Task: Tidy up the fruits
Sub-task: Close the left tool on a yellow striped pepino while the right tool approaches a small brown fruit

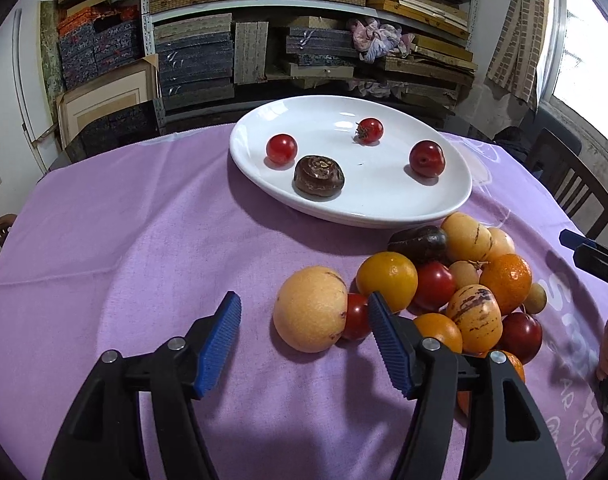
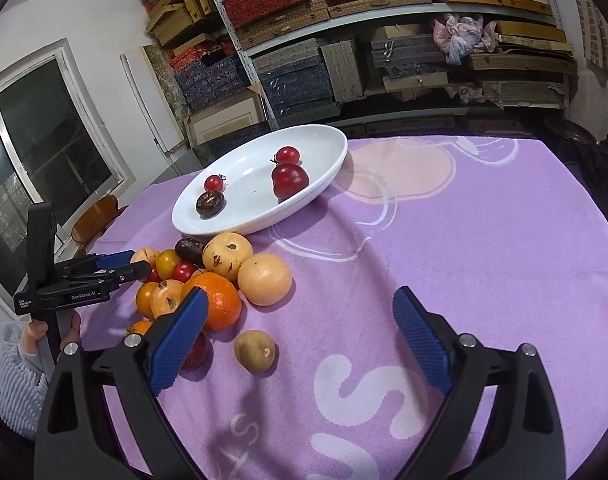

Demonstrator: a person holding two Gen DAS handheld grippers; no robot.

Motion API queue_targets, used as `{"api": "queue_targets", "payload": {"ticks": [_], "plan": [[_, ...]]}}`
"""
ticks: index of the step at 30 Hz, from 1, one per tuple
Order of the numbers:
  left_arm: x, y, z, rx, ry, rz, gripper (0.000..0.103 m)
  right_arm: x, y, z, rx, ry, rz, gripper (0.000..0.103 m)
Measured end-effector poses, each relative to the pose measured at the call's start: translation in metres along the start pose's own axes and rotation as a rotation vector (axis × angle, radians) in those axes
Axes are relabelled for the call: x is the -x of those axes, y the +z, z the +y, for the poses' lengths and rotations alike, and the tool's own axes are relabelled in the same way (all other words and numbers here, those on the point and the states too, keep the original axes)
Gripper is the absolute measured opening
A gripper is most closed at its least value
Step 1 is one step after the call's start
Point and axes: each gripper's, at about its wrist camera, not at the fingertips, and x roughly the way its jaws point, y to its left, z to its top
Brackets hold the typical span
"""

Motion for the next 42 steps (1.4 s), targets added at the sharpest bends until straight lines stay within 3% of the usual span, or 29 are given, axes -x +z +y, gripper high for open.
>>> {"api": "queue_targets", "payload": {"ticks": [4,11,16,20,23,26,35,42], "plan": [[-0.003,0.002,0.013,0.054,0.013,-0.007,0.078,-0.003,0.000,-0.002,-0.014,0.002,0.014,0.093],[-0.003,0.001,0.036,0.085,0.114,-0.023,0.077,-0.004,-0.005,-0.002,-0.011,0.002,0.026,0.093],[-0.011,-0.005,0.041,0.090,0.107,0.017,0.077,-0.005,-0.004,-0.001,-0.010,0.002,0.031,0.093],[-0.008,-0.005,0.035,0.061,0.100,0.004,0.077,-0.006,-0.004,-0.001,-0.010,0.003,0.032,0.093],[-0.009,-0.005,0.036,0.062,0.078,0.007,0.068,-0.007,-0.005,0.001,-0.007,0.003,0.037,0.093],[-0.011,-0.005,0.036,0.063,0.066,0.020,0.050,-0.009,-0.004,0.002,-0.002,0.004,0.041,0.093],[-0.002,-0.013,0.036,0.059,0.055,0.042,0.045,-0.010,-0.004,0.003,-0.001,0.008,0.046,0.093],[0.043,-0.027,0.030,0.055,0.024,0.013,0.045,-0.015,-0.008,0.022,0.098,-0.004,0.067,0.093]]}}
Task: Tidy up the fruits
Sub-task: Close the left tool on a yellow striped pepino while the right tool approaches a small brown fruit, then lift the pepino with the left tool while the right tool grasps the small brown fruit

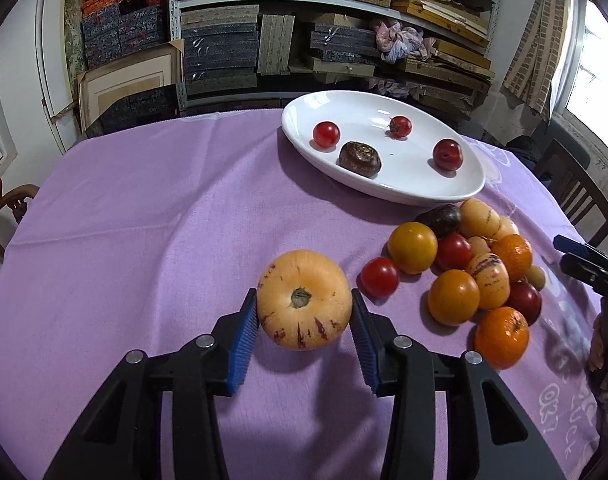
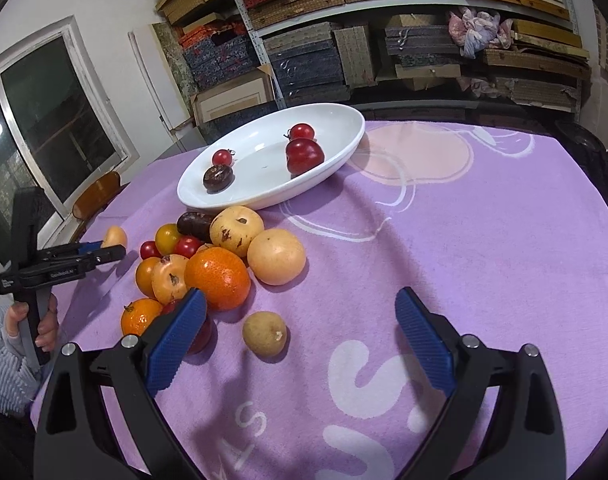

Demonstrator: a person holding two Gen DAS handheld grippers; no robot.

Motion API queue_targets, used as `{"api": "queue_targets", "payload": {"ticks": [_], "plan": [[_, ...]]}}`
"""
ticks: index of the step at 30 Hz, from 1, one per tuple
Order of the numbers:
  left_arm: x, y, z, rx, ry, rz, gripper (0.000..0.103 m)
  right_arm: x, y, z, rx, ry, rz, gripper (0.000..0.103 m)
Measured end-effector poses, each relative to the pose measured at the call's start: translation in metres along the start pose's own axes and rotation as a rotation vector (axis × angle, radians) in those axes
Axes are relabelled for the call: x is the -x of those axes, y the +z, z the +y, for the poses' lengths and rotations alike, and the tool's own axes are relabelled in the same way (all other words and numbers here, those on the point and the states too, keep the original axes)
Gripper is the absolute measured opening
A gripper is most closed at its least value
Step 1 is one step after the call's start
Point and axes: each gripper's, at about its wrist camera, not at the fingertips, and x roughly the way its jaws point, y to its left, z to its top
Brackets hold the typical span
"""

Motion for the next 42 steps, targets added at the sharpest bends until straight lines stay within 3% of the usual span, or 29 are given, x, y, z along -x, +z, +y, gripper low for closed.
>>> {"api": "queue_targets", "payload": {"ticks": [4,7,10,15,23,26,38,42], "plan": [[0.011,-0.014,-0.011,-0.010,-0.029,-0.025,0.045,-0.004,-0.003,0.020,0.113,-0.036,0.016,0.093],[0.004,-0.021,-0.014,0.003,-0.052,-0.019,0.045,-0.008,-0.006,0.031,0.156,-0.028,0.039,0.086],[-0.003,-0.026,-0.013,-0.001,-0.053,-0.004,0.045,-0.013,-0.008,0.035,0.165,-0.016,0.066,0.072],[-0.004,-0.029,-0.013,-0.004,-0.057,-0.003,0.045,-0.015,-0.008,0.030,0.144,-0.007,0.082,0.068],[-0.012,-0.032,-0.014,-0.016,-0.049,0.023,0.045,-0.026,-0.010,0.031,0.151,-0.017,0.143,0.035],[-0.012,-0.033,-0.014,-0.017,-0.045,0.021,0.045,-0.029,-0.011,0.031,0.155,-0.023,0.157,0.027],[-0.010,-0.032,-0.016,-0.021,-0.028,0.004,0.045,-0.030,-0.011,0.030,0.145,-0.027,0.147,0.026],[0.001,-0.017,-0.009,0.009,-0.048,-0.021,0.045,-0.019,0.004,0.024,0.115,-0.011,0.119,0.026]]}}
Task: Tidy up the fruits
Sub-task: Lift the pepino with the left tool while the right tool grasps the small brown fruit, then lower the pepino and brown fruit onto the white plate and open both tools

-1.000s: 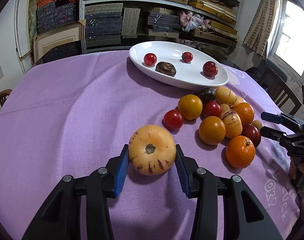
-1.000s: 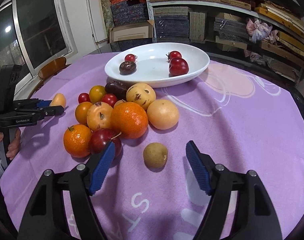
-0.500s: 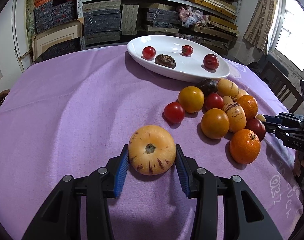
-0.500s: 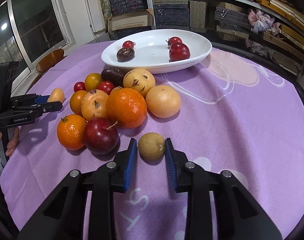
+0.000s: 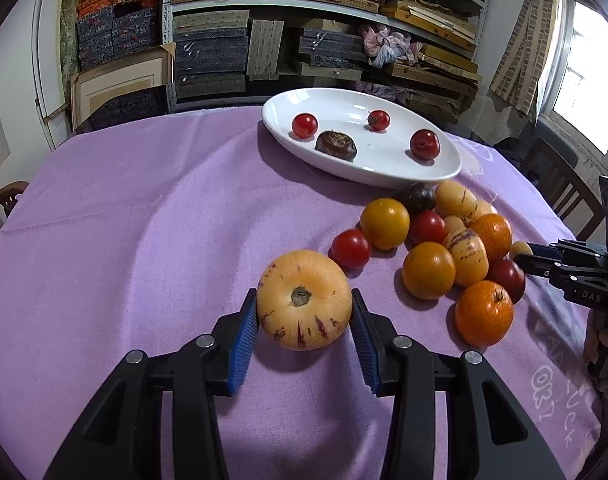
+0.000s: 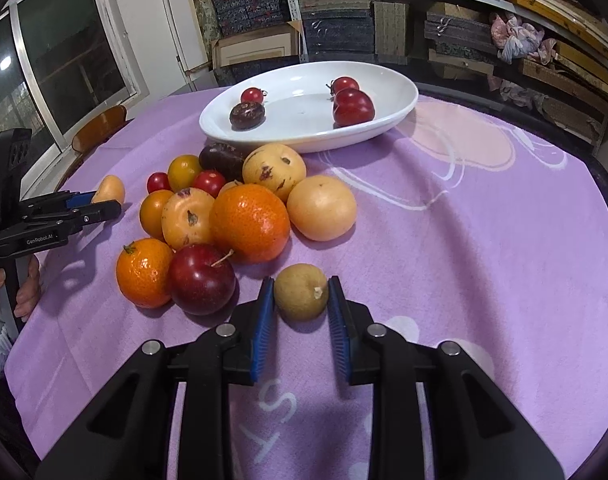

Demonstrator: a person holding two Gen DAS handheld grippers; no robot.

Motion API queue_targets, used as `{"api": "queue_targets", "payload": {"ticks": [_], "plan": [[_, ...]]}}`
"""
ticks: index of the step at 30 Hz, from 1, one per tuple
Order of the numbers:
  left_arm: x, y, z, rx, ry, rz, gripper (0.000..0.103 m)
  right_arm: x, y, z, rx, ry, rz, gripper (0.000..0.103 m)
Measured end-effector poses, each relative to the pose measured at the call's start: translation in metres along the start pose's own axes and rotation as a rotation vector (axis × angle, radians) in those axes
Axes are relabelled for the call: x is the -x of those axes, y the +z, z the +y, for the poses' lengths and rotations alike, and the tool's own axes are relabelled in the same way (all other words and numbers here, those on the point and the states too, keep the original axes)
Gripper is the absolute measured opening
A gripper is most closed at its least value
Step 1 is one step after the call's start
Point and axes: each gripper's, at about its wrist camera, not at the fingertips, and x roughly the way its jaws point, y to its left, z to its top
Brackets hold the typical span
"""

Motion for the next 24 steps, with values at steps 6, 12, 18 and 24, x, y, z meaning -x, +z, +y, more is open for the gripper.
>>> {"api": "queue_targets", "payload": {"ticks": [6,12,18,24], "plan": [[0.016,0.084,-0.005,-0.042,0.027,-0.083,0.045,0.055,0.078,0.006,0.060,-0.044,-0.161,0.026],[-0.026,0.150,-0.027,-0.051,-0.012,-0.055,0.045,0.016,0.128,0.015,0.080,-0.030,-0.134,0.026],[-0.107,0.179,-0.044,-0.035,-0.031,0.054,0.045,-0.069,0.132,0.035,0.120,-0.014,-0.008,0.026],[-0.155,0.184,-0.043,-0.008,-0.026,0.114,0.045,-0.102,0.134,0.030,0.117,-0.019,0.046,0.026]]}}
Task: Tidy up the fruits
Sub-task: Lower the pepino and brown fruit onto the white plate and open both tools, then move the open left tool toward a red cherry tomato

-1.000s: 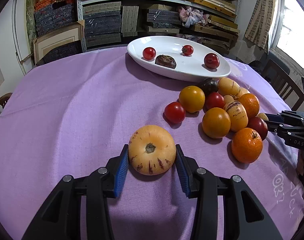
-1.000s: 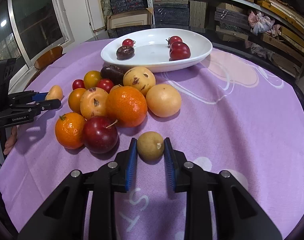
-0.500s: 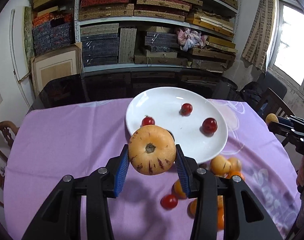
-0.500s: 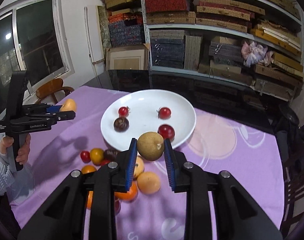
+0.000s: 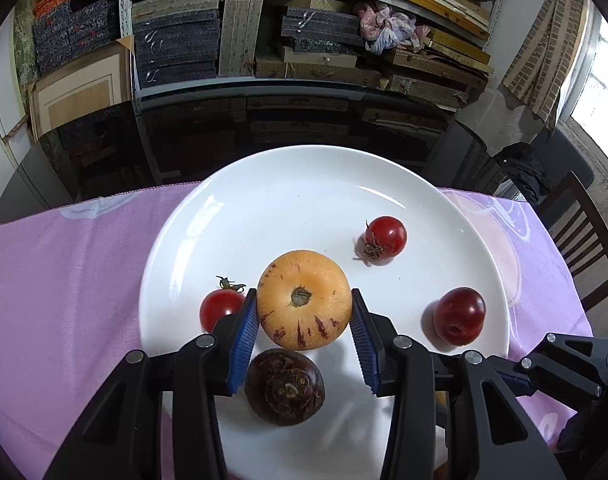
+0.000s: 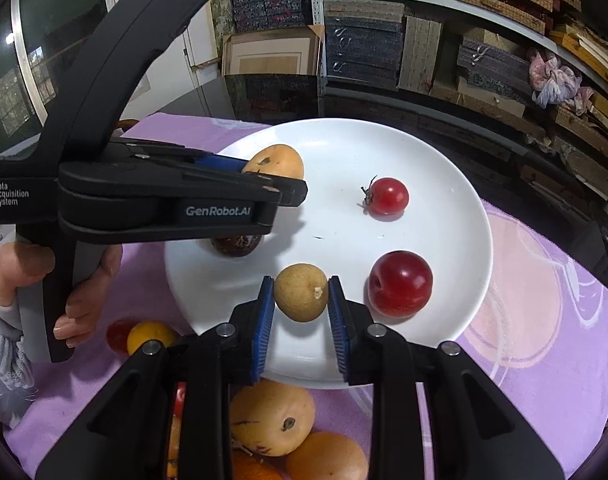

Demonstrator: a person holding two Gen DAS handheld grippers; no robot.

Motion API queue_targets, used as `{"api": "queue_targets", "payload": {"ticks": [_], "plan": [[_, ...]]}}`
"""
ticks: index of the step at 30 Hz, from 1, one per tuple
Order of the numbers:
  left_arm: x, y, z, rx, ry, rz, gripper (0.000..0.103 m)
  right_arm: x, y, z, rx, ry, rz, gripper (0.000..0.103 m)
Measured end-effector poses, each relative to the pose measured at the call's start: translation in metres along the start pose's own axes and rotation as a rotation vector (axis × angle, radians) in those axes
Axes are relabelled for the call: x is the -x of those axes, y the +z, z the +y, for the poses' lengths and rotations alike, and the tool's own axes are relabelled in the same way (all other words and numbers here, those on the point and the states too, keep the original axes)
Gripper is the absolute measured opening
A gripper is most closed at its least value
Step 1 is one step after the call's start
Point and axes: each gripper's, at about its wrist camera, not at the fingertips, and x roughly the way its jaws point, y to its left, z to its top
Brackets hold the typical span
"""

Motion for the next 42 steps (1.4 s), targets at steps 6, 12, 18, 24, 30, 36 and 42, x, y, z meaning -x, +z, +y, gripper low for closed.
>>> {"api": "queue_targets", "payload": {"ticks": [6,12,18,24,30,36,42], "plan": [[-0.010,0.002,0.002,-0.009,-0.007,0.002,0.045,-0.022,0.000,0.000,0.014,-0.020,0.049,0.026],[0.007,0.001,0.009,0.015,-0.005,-0.024,0.045,-0.022,-0.003,0.004,0.017,-0.026,0.050,0.027],[0.073,-0.024,0.031,0.016,0.072,-0.110,0.071,0.050,-0.014,-0.004,-0.009,-0.021,-0.087,0.051],[0.130,-0.107,0.049,0.023,0.146,-0.151,0.087,0.127,-0.092,0.002,-0.011,-0.057,-0.238,0.092],[0.110,-0.161,0.039,0.028,0.143,-0.099,0.087,0.132,-0.144,0.002,-0.081,-0.041,-0.258,0.094],[0.097,-0.159,0.027,-0.029,0.155,-0.105,0.088,0.126,-0.149,-0.011,-0.153,-0.009,-0.235,0.096],[0.089,-0.161,0.019,-0.067,0.142,-0.102,0.088,0.117,-0.149,-0.011,-0.156,0.000,-0.200,0.096]]}}
